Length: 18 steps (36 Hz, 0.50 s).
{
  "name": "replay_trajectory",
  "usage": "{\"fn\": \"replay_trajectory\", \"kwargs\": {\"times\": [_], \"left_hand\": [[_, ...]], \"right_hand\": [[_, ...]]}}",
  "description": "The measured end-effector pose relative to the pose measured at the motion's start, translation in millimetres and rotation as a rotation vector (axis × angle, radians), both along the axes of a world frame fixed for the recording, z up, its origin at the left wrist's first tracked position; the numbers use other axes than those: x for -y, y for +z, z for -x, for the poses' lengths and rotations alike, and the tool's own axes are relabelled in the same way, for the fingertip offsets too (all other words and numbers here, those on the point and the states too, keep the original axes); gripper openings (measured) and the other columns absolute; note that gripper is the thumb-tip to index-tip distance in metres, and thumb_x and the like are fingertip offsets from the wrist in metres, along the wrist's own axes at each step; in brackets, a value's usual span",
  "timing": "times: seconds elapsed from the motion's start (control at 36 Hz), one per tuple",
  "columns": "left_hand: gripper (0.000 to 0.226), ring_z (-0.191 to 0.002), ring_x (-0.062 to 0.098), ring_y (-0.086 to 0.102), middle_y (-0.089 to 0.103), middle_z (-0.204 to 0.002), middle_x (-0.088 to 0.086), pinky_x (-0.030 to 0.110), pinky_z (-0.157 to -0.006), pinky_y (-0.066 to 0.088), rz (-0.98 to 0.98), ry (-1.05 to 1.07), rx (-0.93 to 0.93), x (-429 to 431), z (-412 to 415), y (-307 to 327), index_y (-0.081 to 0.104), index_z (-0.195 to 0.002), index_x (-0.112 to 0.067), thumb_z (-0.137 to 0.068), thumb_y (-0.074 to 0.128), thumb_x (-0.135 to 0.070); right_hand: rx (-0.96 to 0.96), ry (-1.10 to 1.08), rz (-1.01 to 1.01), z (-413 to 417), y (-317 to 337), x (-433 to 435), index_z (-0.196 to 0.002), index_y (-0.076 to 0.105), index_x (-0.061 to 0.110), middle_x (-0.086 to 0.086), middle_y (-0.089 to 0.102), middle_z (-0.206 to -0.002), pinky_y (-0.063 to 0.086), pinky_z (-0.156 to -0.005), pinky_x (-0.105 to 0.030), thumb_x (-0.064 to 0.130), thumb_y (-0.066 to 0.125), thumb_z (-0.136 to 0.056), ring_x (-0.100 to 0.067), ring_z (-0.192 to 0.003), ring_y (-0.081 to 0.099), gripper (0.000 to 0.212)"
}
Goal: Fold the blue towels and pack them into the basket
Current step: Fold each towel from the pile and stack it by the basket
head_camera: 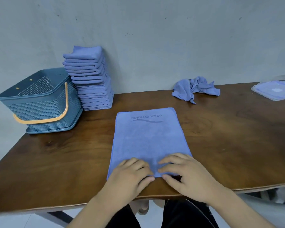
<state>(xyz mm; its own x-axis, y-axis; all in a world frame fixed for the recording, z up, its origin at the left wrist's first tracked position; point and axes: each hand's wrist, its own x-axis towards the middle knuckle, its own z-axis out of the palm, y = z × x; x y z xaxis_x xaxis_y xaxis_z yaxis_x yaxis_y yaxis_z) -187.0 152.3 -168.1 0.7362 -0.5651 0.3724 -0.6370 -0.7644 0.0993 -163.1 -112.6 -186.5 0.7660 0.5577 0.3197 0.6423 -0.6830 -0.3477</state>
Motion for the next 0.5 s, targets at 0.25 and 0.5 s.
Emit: {"fn": "replay_trajectory", "kwargs": {"times": [0.25,0.5], "left_hand": [[0.021,-0.103,0.005,0.051,0.059,-0.108,-0.020,0.033,-0.097,0.044,0.115,0.084,-0.206,3.8,-6.0,1.2,0.065,-0.106,-0.031,-0.112,0.049,-0.043],[0.032,-0.084,0.014,0.058,0.059,-0.088,-0.015,0.032,-0.072,0.051,0.041,0.104,0.065,20.8,-15.2,-13.6,0.066,-0.092,-0.031,-0.100,0.057,-0.061]], "right_hand": [[0.108,-0.060,0.008,0.0,0.3,-6.6,-0.116,0.076,0.038,0.028,0.065,-0.124,0.051,-0.099,-0.027,0.053,0.064,-0.098,0.002,-0.117,0.059,0.026],[0.138,-0.085,0.026,-3.0,-0.3,-0.5,-0.115,0.070,0.040,0.027,0.063,-0.120,0.050,-0.093,-0.021,0.045,0.059,-0.102,0.002,-0.111,0.059,0.018]]}}
